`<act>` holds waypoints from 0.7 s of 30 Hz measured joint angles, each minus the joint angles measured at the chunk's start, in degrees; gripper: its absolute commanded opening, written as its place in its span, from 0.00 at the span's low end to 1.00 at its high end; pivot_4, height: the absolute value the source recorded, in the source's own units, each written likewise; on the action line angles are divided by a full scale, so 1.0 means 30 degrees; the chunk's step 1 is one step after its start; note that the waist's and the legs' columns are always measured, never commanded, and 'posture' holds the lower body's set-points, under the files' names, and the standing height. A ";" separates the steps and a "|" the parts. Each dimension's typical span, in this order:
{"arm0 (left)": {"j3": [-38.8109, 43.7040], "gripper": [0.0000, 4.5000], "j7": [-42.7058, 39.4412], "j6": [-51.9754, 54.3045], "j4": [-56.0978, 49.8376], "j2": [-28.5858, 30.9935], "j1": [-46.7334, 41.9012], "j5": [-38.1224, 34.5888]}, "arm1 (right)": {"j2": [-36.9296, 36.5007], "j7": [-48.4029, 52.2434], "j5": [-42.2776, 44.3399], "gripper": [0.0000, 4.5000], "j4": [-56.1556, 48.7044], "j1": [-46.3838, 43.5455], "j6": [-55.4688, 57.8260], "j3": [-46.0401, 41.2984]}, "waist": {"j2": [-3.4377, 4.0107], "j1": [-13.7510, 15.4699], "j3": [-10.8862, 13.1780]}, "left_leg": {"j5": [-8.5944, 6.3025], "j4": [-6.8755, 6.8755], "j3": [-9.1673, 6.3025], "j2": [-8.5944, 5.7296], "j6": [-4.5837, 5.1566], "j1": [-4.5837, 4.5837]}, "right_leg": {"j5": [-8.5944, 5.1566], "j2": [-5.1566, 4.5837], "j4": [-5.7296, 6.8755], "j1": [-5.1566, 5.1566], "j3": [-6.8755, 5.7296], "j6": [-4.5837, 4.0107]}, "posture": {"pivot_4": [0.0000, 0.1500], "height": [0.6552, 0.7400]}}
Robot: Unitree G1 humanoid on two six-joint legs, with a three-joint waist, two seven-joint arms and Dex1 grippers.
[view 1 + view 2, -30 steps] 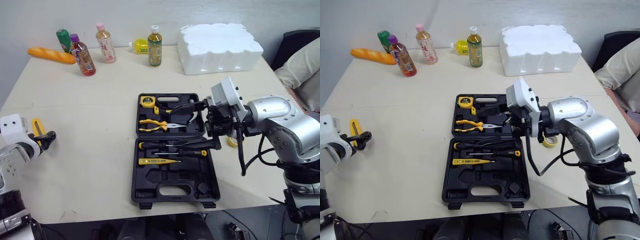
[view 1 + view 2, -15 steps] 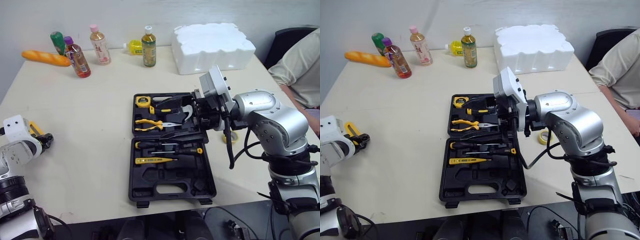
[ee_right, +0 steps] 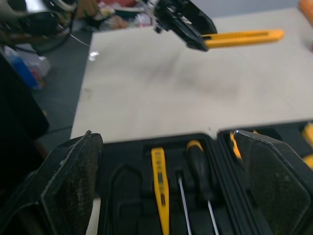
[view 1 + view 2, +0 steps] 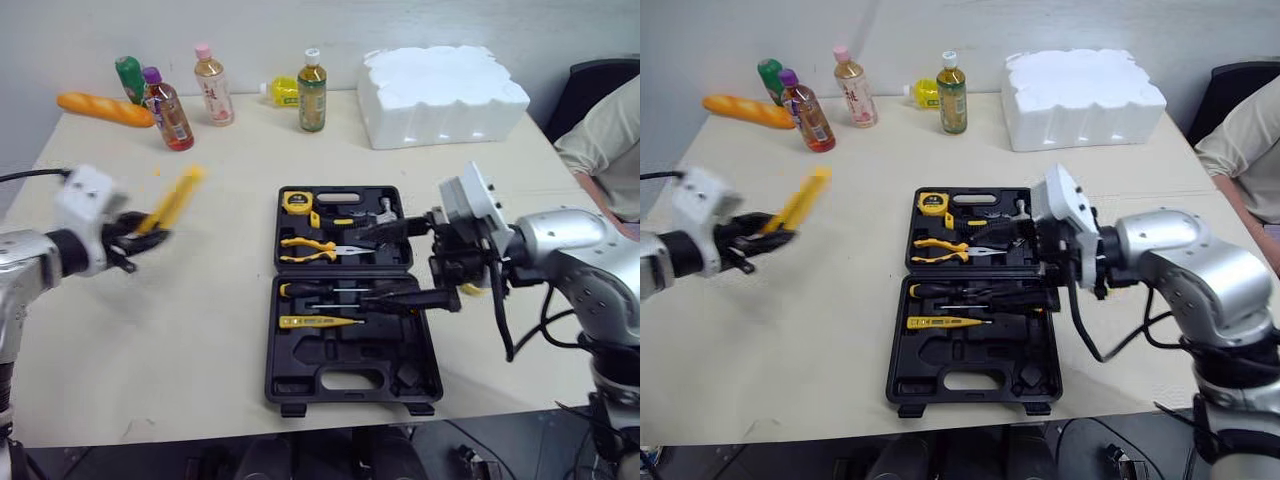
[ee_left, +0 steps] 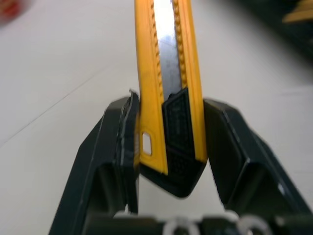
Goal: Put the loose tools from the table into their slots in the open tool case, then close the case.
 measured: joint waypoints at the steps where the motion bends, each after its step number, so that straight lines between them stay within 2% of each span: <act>1: -0.1196 0.33 -0.1091 0.0104 -0.0546 -0.0045 -0.0483 -0.0475 | -0.0416 -0.0203 0.0039 1.00 -0.0598 0.0916 0.0099 -0.0422 | 0.0001 0.0006 0.0003 | 0.0005 -0.0006 0.0000 0.0009 -0.0006 -0.0011 | 0.0000 0.0018 0.0009 -0.0012 -0.0005 0.0001 | 1.00 1.00; 6: -0.6330 0.33 -0.4176 0.1095 -0.2242 -0.1173 -0.4251 -0.0961 | -0.2762 -0.0597 0.0179 1.00 -0.2949 0.6114 0.0963 -0.2540 | 0.0002 0.0046 0.0005 | 0.0030 0.0007 0.0048 0.0000 0.0025 -0.0007 | 0.0010 0.0049 0.0059 0.0002 0.0017 0.0019 | 1.00 1.00; 8: -0.8793 0.33 -0.4084 0.1929 -0.1923 -0.3141 -0.6075 -0.0340 | -0.3288 -0.0810 0.0472 1.00 -0.3950 0.8570 0.1332 -0.4176 | -0.0007 0.0075 0.0013 | 0.0043 0.0083 0.0073 -0.0019 0.0050 -0.0004 | 0.0030 0.0061 0.0071 0.0024 0.0039 0.0057 | 1.00 1.00; 12: -1.1907 0.33 -0.5053 0.1644 -0.1667 -0.3704 -0.6659 0.1001 | -0.3449 -0.1633 0.0335 1.00 -0.5518 1.1452 0.1355 -0.5611 | -0.0027 -0.0104 0.0025 | 0.0038 0.0109 0.0121 -0.0010 0.0060 0.0068 | 0.0031 0.0098 0.0145 0.0021 0.0151 0.0059 | 1.00 1.00; 15: -1.3377 0.33 -0.5144 0.1398 -0.1289 -0.3994 -0.6787 0.2249 | -0.3381 -0.2283 0.0250 1.00 -0.6145 1.2817 0.1368 -0.5904 | -0.0029 0.0001 0.0025 | 0.0038 0.0138 0.0120 -0.0013 0.0059 0.0074 | 0.0028 0.0103 0.0147 0.0018 0.0159 0.0054 | 1.00 1.00; 21: -1.4054 0.33 -0.5424 0.0292 -0.0653 -0.4477 -0.6997 0.3844 | -0.3228 -0.3116 0.0647 1.00 -0.6528 1.4199 0.1357 -0.7020 | -0.0042 0.0127 0.0033 | 0.0035 0.0171 0.0101 -0.0030 0.0071 0.0065 | 0.0029 0.0086 0.0143 0.0031 0.0153 0.0056 | 1.00 1.00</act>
